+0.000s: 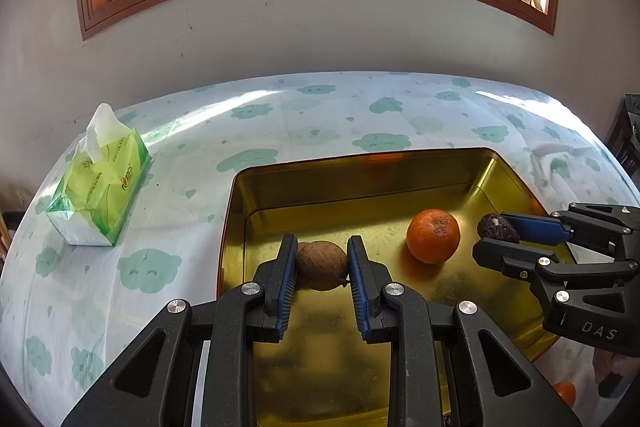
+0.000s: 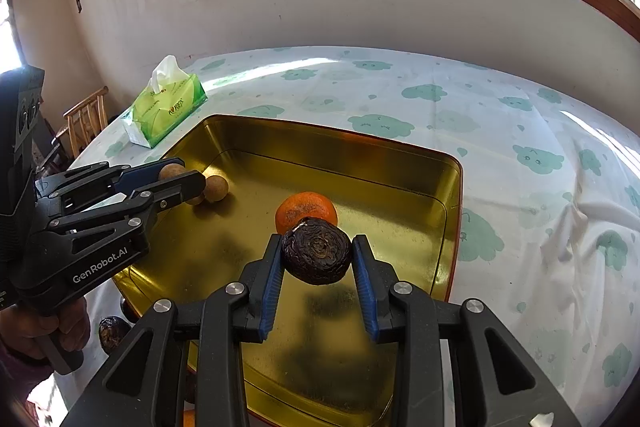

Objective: Organize fruits
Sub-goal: 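Lower the mangosteen into the tin and open the right tool while the left releases the kiwi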

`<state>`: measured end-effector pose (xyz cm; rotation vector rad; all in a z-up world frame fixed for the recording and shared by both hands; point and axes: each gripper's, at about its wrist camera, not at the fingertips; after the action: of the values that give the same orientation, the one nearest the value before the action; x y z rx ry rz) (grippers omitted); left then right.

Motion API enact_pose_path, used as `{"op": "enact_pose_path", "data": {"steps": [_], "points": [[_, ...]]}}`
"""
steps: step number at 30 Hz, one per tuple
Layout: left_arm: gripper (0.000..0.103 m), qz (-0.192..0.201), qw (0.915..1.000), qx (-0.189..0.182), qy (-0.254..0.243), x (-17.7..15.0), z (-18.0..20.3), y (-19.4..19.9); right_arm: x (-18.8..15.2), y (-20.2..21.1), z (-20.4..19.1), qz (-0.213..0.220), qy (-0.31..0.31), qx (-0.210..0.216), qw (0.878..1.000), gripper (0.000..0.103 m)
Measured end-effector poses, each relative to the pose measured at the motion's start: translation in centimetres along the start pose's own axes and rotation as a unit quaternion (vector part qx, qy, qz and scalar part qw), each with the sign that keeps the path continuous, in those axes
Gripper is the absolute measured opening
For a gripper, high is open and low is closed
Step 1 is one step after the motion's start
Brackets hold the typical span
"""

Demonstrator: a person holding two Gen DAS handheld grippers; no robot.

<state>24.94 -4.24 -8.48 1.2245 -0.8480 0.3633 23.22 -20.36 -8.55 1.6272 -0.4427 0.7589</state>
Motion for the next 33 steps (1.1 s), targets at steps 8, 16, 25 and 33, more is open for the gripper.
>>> {"op": "enact_pose_path", "data": {"steps": [8,16,25,33], "points": [[0.026,-0.001,1.0000,0.000,0.001,0.1,-0.1,-0.2,0.1,-0.3,-0.2,-0.002,0.002,-0.001,1.000,0.031],[0.026,-0.004,1.0000,0.002,0.001,0.2,-0.6,-0.8,0.1,-0.8,-0.1,-0.005,0.001,-0.001,1.000,0.031],[0.026,-0.008,1.0000,0.003,0.002,0.0,-0.7,-1.2,0.1,-1.2,0.0,-0.007,-0.001,-0.001,1.000,0.031],[0.026,-0.009,1.0000,0.003,0.002,0.1,-0.7,-1.3,0.2,-1.2,0.0,-0.006,-0.003,0.000,1.000,0.031]]}}
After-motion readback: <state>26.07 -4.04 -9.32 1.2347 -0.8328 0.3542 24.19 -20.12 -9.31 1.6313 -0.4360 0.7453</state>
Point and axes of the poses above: each gripper's, at about its wrist camera, not at the fingertips, and y roughly against the way its jaws point, z to its right, x to its top, and after that the axes turned 7 degrees about -x, right-handed
